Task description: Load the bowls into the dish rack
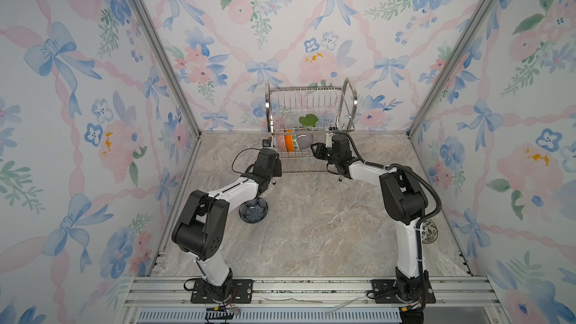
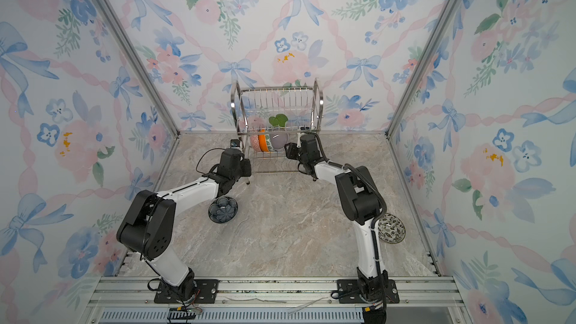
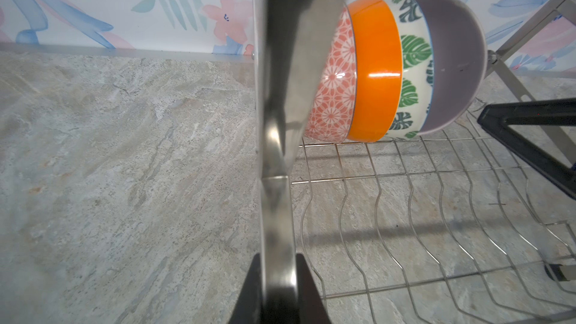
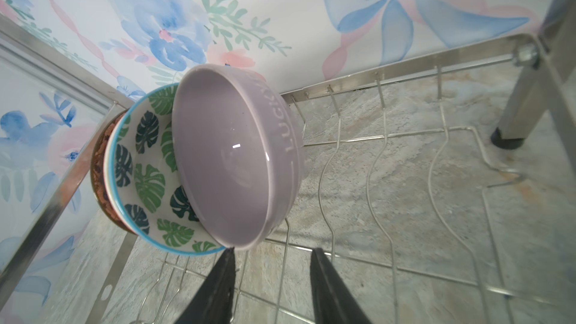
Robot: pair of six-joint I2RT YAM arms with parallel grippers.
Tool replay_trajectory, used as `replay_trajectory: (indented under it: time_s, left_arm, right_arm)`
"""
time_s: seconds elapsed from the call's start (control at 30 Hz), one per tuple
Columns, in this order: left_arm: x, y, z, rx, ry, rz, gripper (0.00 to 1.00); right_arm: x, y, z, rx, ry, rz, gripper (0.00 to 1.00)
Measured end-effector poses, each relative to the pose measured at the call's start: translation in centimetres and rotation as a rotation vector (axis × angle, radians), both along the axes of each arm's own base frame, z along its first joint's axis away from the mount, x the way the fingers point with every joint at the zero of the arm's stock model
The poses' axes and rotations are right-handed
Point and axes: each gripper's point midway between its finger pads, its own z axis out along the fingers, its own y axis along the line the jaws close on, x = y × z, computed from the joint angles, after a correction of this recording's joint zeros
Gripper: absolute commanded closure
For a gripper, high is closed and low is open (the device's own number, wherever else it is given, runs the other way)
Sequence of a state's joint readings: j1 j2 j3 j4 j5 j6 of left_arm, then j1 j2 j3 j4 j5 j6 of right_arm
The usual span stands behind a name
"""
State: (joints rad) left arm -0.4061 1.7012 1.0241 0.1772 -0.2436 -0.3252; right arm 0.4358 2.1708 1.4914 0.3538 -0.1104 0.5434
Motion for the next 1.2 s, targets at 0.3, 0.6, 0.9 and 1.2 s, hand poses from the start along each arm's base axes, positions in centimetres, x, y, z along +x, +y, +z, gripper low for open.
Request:
replay_trajectory:
  time_s: [0.3,0.6,0.9,1.2]
  left_arm:
    - [0.0,0.0,0.0,0.001,-0.001,0.002,1.0]
    - [0.0,0.2,0.0,0.011,-0.003,0.01,1.0]
    - [0.0,0.2,0.0,0.011,-0.002,0.01,1.0]
    - [0.0,0.3,0.0,0.019,-0.002,0.012,1.0]
  right_arm:
    - [0.5,2.1,3.1,0.025,0.0,-0.102,0.57]
    - [2.3,1.4,1.0,0.013,0.054,-0.233,0.62]
    - [2.6,1.1,-1.0,0.028,0.099,-0.265,0.77]
    - [2.7,0.0,-1.7,0.063,0.102,-0.324,0.98]
